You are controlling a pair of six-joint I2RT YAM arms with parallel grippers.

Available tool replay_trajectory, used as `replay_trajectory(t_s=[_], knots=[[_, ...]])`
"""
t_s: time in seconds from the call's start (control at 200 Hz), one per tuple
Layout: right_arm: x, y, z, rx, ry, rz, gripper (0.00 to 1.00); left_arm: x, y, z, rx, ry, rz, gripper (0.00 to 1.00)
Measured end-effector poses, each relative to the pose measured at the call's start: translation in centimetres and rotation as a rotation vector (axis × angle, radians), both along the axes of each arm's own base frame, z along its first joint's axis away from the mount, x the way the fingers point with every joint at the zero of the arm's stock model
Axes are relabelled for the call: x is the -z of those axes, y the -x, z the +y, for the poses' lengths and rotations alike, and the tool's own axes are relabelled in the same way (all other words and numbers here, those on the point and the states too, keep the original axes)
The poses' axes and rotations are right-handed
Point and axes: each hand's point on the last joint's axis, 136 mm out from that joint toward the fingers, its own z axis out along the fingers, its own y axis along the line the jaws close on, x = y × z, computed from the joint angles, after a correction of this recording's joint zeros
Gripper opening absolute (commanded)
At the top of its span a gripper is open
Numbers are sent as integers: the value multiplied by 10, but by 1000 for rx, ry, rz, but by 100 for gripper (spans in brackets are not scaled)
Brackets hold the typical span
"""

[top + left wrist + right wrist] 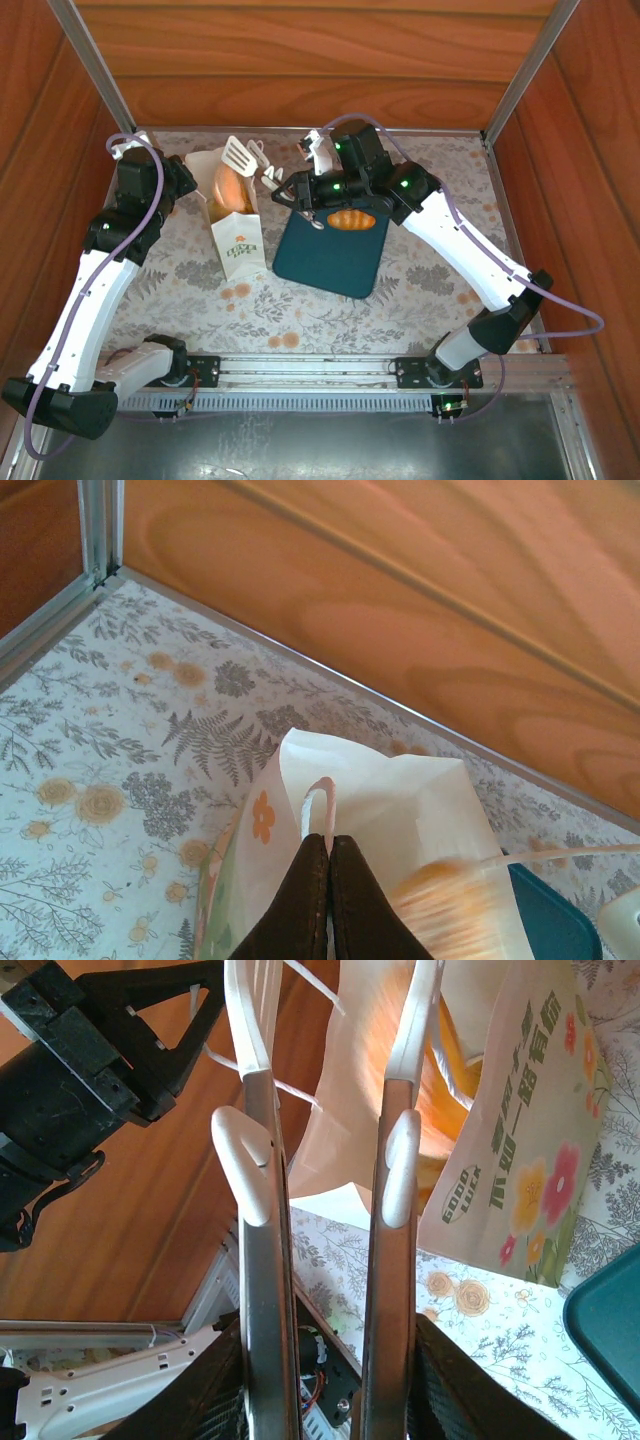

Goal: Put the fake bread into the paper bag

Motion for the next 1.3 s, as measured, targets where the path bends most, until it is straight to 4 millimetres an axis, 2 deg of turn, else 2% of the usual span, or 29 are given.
replay_trajectory(t_s=[0.33, 0.415, 0.575, 0.66, 0.755, 0.855, 0.919, 0.989, 1.104, 1.109, 1.219, 1.299], knots=[[-5, 0, 0, -2, -11, -8, 28, 0, 0, 0, 0, 0, 0, 0], [-17, 0, -1, 1, -26, -27, 28, 0, 0, 0, 0, 0, 0, 0], [-52, -4, -9, 24, -78, -96, 28, 0, 0, 0, 0, 0, 0, 0], [-64, -9, -26, 64, -90, -120, 28, 0, 0, 0, 0, 0, 0, 0], [-74, -20, -55, 144, -96, -143, 28, 0, 0, 0, 0, 0, 0, 0], [-71, -30, -91, 240, -82, -153, 29, 0, 0, 0, 0, 0, 1, 0], [-59, -36, -112, 301, -58, -143, 29, 1, 0, 0, 0, 0, 2, 0], [-36, -42, -129, 352, -18, -111, 29, 1, -1, 0, 0, -1, 3, 0], [19, -52, -147, 408, 74, -9, 28, 2, -1, 0, 1, -1, 5, 0], [27, -53, -149, 414, 85, 5, 27, 2, -1, 0, 1, -1, 5, 0], [90, -61, -167, 460, 182, 135, 24, 2, -2, -1, 1, -1, 6, 0], [127, -67, -182, 503, 238, 218, 23, 2, -1, -1, 1, -1, 6, 0]])
